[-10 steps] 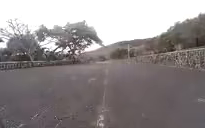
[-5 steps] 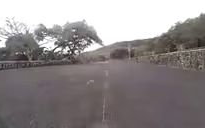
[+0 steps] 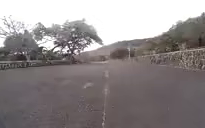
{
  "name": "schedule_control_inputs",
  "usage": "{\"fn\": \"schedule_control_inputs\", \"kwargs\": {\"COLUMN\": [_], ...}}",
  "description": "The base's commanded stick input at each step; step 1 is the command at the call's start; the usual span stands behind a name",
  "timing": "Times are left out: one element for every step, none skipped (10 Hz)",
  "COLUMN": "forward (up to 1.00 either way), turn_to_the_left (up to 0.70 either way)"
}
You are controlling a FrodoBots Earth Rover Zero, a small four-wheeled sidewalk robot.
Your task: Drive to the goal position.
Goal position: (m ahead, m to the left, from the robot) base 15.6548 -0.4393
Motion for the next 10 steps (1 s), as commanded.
{"fn": "schedule_control_inputs", "kwargs": {"forward": [0.7, 0.7, 0.7, 0.7, 0.7, 0.7, 0.7, 0.7, 0.7, 0.7], "turn_to_the_left": [0.0, 0.0, 0.0, 0.0, 0.0, 0.0, 0.0, 0.0, 0.0, 0.0]}}
